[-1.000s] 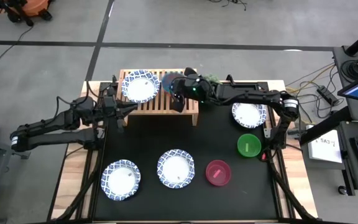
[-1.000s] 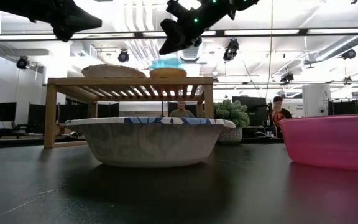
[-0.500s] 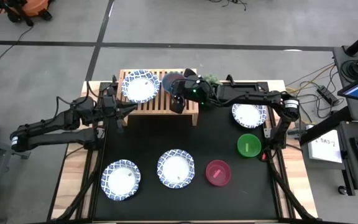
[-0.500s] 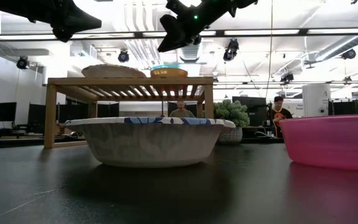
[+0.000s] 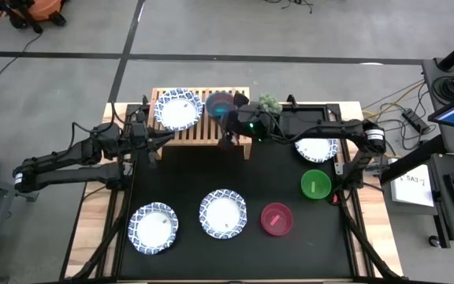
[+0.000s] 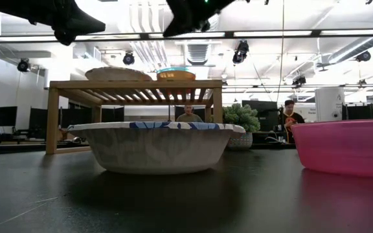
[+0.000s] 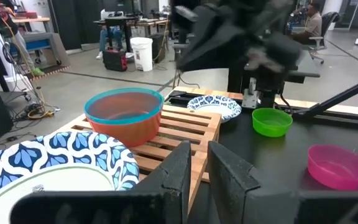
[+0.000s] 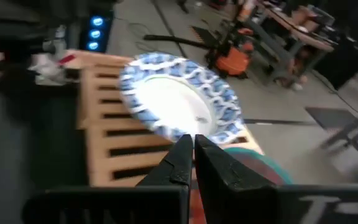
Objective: Place and stack bowls onto a shelf
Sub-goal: Stack the white patterned bowl on top of the white patterned bowl on the shelf
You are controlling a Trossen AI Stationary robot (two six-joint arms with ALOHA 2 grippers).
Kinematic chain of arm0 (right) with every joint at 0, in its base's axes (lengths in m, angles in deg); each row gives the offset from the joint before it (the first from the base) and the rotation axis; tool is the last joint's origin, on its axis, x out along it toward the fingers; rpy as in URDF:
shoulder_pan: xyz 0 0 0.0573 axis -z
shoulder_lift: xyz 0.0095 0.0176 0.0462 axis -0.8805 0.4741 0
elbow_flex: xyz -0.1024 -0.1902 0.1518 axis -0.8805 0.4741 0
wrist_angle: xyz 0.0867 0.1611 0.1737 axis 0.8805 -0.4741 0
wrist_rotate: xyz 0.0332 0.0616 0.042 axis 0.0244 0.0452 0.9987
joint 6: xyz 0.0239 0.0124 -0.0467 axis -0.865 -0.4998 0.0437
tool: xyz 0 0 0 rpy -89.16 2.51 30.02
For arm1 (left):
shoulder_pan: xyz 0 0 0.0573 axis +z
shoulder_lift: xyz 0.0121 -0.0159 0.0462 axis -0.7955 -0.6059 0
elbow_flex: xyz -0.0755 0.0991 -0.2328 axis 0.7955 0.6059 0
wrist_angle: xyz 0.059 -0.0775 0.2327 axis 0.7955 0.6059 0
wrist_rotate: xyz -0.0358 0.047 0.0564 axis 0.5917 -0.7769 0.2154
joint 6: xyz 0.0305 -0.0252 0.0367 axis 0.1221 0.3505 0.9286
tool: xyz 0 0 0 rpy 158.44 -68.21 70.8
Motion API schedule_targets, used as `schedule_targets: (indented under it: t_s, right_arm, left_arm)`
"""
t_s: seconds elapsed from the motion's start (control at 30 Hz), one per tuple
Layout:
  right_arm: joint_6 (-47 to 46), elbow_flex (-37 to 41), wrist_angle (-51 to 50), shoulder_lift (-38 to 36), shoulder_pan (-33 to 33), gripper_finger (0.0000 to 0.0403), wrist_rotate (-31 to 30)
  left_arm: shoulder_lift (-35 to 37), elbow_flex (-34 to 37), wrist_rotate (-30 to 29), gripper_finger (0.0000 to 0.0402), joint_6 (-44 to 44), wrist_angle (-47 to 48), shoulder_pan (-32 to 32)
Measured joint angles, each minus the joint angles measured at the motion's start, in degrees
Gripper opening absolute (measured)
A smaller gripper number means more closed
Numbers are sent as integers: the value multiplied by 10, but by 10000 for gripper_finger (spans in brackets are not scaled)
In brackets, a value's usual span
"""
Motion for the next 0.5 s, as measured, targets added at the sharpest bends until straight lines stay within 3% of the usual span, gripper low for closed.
schedule_targets:
  t_s: [0.1, 0.3, 0.5]
  right_arm:
    - [1, 17, -14, -19, -23, 9, 0]
    - [-4, 97, -12, -75, -69, 9, 0]
    - [-23, 206, 6, -149, -106, 9, 0]
  left_arm:
    - [0, 0, 6, 37, -11, -4, 0]
    - [-20, 0, 80, 37, -47, -54, -10]
    - [-62, 0, 90, 37, -81, -112, -56]
